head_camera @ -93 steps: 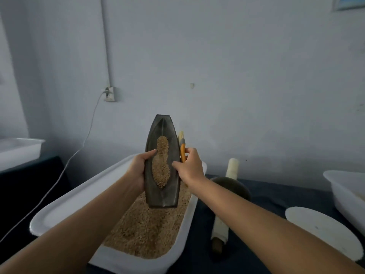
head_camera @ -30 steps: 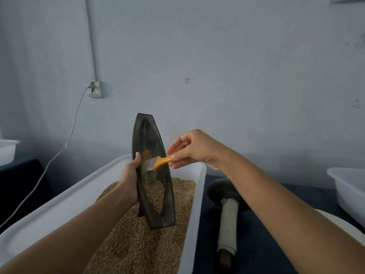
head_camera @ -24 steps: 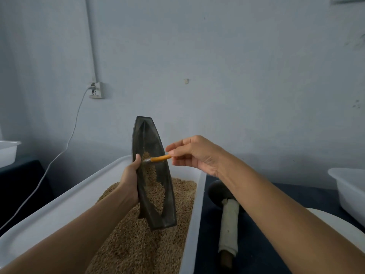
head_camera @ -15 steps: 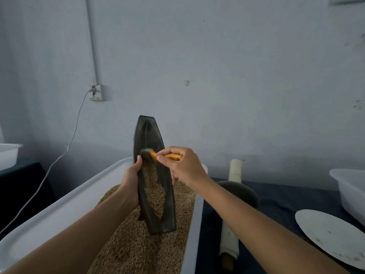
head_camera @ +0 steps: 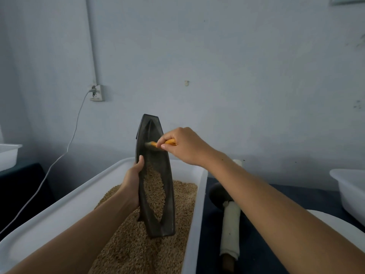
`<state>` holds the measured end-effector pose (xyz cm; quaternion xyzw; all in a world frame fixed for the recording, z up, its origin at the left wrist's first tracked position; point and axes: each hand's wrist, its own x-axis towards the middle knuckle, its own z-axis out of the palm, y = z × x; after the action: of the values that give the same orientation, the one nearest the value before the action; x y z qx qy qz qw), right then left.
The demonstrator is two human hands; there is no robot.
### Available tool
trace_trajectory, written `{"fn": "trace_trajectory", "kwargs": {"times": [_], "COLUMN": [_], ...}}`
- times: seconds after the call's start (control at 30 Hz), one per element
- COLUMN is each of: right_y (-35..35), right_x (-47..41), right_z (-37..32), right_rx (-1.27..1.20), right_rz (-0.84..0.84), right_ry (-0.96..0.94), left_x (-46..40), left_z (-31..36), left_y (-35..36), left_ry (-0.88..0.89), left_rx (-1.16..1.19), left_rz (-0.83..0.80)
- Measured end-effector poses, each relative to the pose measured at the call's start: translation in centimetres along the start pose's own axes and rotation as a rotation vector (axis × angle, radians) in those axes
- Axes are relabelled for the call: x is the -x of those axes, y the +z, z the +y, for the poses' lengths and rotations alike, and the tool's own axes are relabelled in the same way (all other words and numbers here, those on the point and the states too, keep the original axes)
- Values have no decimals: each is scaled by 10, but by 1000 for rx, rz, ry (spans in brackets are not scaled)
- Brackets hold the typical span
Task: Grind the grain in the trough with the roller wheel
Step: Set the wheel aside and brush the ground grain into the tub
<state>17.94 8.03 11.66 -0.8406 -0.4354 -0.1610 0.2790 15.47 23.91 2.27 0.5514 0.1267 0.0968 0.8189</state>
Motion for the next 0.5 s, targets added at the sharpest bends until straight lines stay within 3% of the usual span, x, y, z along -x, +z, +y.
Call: {"fn": "trace_trajectory", "kwargs": {"times": [0.13,0.33,0.4,0.5], "right_y": [9,-14,-23,-25], "right_x": [-1,11,15,17], "right_z": [4,9,13,18], "right_rx": [-44,-138,-213,-256], "right_rz": [-89,-446,-452,-292], "right_ry": [22,30,22,-20], "left_x": [2,3,2,2], "left_z": [-1,-2,-1,0], "left_y": [2,2,1,1], "left_ry": [3,-8,0,3], "left_rx": [-30,-69,-58,-59], "left_rz": [-4,16,29,40]}}
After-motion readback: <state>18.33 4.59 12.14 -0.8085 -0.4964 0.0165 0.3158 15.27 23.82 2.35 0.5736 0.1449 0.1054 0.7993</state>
